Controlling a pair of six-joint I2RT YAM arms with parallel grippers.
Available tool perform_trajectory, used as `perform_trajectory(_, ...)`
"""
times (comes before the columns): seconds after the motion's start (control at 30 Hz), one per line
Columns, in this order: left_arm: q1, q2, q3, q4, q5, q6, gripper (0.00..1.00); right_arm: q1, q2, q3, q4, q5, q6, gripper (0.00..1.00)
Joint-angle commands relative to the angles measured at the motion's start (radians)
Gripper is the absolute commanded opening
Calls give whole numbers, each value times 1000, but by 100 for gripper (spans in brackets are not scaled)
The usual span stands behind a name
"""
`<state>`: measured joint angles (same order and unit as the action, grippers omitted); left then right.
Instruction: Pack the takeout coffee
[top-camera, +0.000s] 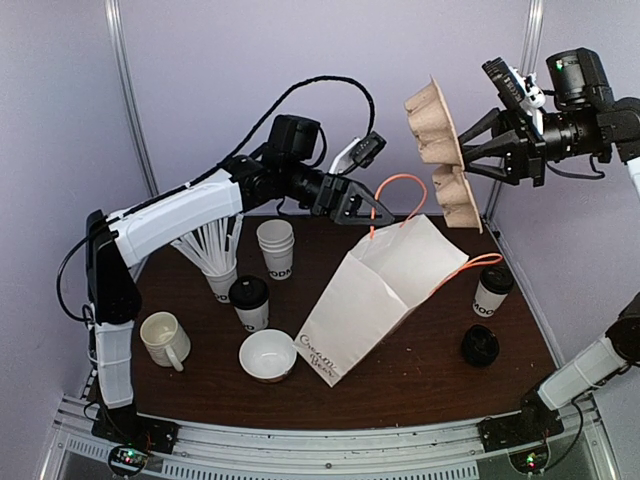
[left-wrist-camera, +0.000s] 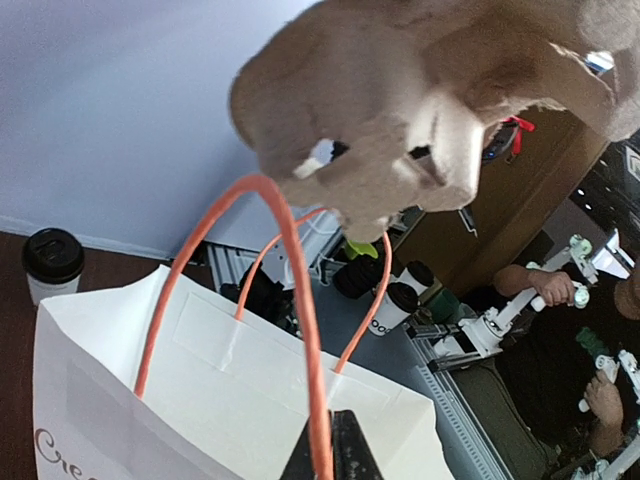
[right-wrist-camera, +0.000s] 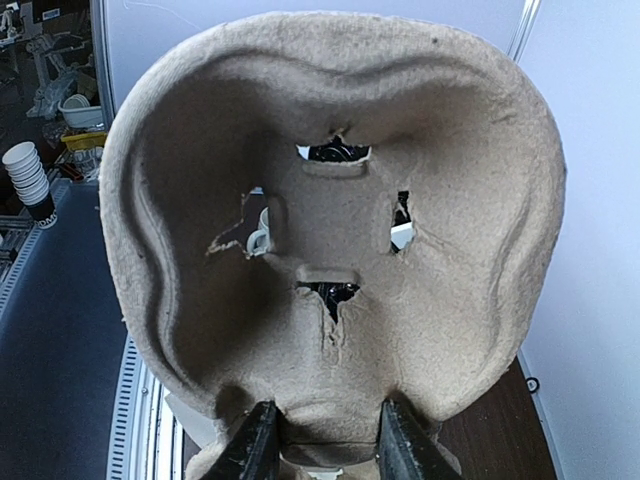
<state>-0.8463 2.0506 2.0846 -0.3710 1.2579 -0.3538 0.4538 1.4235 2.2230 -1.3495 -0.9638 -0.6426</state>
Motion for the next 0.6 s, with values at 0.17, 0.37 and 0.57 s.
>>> perform_trajectory(0.17, -26, -37, -145, 430, 157, -248, 0, 5, 15, -6, 11, -69, 14, 35)
perform_trajectory(0.37, 21, -43, -127, 5, 21, 34, 0, 6, 19, -31, 0, -88, -9, 35)
perform_trajectory(0.57, 39, -28, -16, -432, -390, 286, 0, 35, 25, -115, 3, -65, -63, 35)
